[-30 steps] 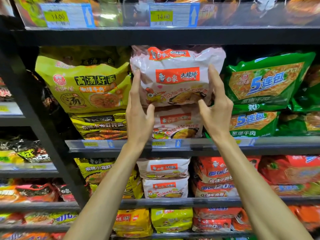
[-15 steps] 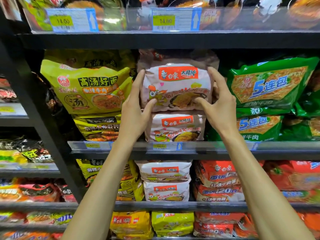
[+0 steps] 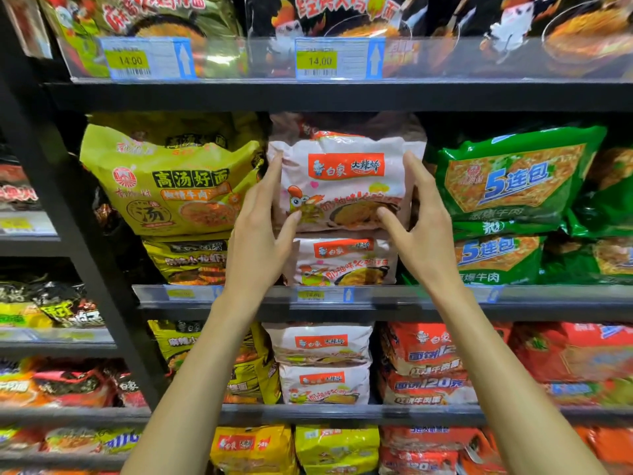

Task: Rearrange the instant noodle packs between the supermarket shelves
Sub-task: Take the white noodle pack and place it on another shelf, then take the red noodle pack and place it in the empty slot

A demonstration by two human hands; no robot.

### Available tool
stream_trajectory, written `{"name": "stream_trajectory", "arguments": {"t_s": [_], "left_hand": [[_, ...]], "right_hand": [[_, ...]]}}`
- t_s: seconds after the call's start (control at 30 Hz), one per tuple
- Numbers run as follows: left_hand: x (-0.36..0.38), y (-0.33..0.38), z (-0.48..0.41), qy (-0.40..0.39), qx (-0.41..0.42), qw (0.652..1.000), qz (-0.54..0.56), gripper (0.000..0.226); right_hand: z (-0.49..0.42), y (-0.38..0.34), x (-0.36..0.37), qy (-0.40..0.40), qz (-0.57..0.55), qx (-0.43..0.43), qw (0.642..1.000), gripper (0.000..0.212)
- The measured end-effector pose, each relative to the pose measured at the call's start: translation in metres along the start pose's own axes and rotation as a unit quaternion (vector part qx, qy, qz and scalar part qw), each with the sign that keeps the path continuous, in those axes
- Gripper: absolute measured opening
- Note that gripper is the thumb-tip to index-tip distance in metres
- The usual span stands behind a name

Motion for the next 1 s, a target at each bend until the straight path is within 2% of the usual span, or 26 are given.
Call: {"name": "stream_trajectory", "arguments": {"t_s": [0.1, 0.27, 0.5, 0.6, 0.67, 0.73, 0.9, 1.0], "left_hand": [[-0.003, -0.004, 0.005, -0.012, -0.002, 0.999, 0.050, 0.074], [-0.006, -0.009, 0.010, -0.030, -0.020, 0.997, 0.067, 0.072], [-0.016, -0.008, 0.020, -0.081, -0.038, 0.996, 0.020, 0.063], [-0.025, -0.001, 0.029, -0.137, -0.027, 0.986, -0.096, 0.056], [-0.026, 0.004, 0.037, -0.184, -0.023, 0.970, -0.156, 0.051], [-0.023, 0.014, 0.042, -0.229, -0.007, 0.959, -0.167, 0.046], [0.004, 0.036, 0.050, -0.339, 0.034, 0.916, -0.213, 0.051], [0.019, 0.052, 0.059, -0.379, 0.061, 0.892, -0.239, 0.056]], "right_hand": [[0.004, -0.001, -0.006, 0.004, 0.003, 0.002, 1.000, 0.072], [0.007, -0.003, -0.015, -0.004, 0.005, 0.007, 1.000, 0.067], [0.018, -0.018, -0.025, -0.064, 0.100, 0.011, 0.993, 0.063], [0.026, -0.027, -0.033, -0.161, 0.217, -0.010, 0.963, 0.060], [0.036, -0.028, -0.037, -0.258, 0.287, 0.001, 0.923, 0.063], [0.049, -0.029, -0.043, -0.318, 0.337, 0.015, 0.886, 0.064], [0.069, -0.037, -0.071, -0.333, 0.395, 0.037, 0.855, 0.065], [0.085, -0.031, -0.083, -0.365, 0.416, 0.061, 0.831, 0.067]]}}
Point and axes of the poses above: each hand's wrist, its own z-axis away from the middle knuckle, its own x-axis out of the palm, y = z × x, the point moved 7 cm from there along -z, towards the middle knuckle, and after that the axes turned 7 degrees about z, right-handed, at the moved point
